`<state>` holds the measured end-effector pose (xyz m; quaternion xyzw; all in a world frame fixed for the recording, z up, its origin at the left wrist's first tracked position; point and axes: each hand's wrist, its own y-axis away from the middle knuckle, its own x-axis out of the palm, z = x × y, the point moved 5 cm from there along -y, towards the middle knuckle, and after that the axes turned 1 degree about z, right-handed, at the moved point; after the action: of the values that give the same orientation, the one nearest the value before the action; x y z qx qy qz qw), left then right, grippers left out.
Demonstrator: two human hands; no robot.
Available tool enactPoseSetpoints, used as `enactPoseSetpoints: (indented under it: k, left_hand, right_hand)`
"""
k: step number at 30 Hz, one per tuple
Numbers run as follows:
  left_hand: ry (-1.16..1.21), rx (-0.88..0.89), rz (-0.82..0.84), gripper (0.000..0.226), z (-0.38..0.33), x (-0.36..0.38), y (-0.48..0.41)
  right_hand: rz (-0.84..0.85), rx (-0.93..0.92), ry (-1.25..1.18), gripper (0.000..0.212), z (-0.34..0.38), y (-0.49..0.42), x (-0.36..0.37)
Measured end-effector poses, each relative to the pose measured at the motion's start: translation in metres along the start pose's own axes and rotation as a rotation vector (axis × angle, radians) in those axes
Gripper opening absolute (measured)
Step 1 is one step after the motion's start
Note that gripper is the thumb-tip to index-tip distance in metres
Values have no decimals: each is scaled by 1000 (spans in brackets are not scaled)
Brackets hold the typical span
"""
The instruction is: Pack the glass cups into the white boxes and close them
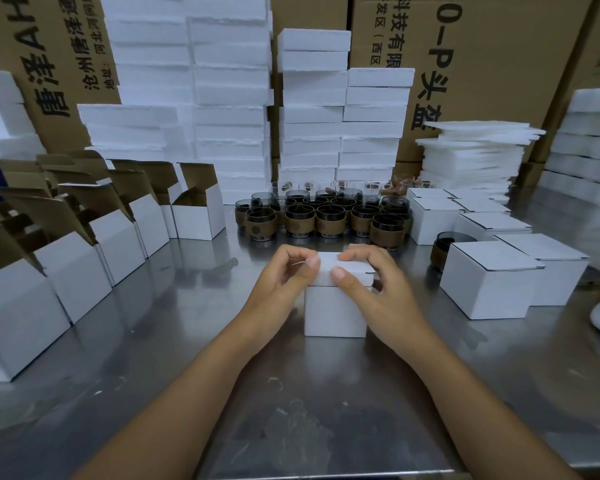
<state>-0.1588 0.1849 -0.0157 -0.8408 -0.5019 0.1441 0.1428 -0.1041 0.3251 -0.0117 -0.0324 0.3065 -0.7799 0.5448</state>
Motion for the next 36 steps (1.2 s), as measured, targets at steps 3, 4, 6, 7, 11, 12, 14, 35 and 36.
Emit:
enactPoseSetpoints:
  k: [3,4,6,7,11,12,14,35,36]
  left_hand:
    - [25,-38,-9,31,3,-1,-2]
    - [22,-52,-8,23,5,-2,-3]
    - [15,-79,-6,10,10,-2,-4]
    - [9,-84,-7,9,11,-3,-4]
    - [-33,-64,7,19,8,-1,-4]
    - [-35,-63,13,22,7,-1,-4]
    - [-26,-60,14,26,6,0,-4]
    - [167,-146,-211,26,16,-9,-13]
    - [177,-148,-223,25,17,-10,-14]
  right_hand:
    - [3,28,-22,4,-2,-1,0]
    - [-3,30,-42,10,-1,-2,0]
    - [-26,34,-86,27,0,-4,-1]
    - [-31,39,-96,31,0,-5,-2]
    - [0,33,-80,34,-2,-6,-1]
    - [5,38,-70,35,-2,-6,-1]
    - [2,34,-68,36,-1,-5,0]
    - [527,113,644,92,23,-44,-19]
    - [487,117,622,91,25,-50,-27]
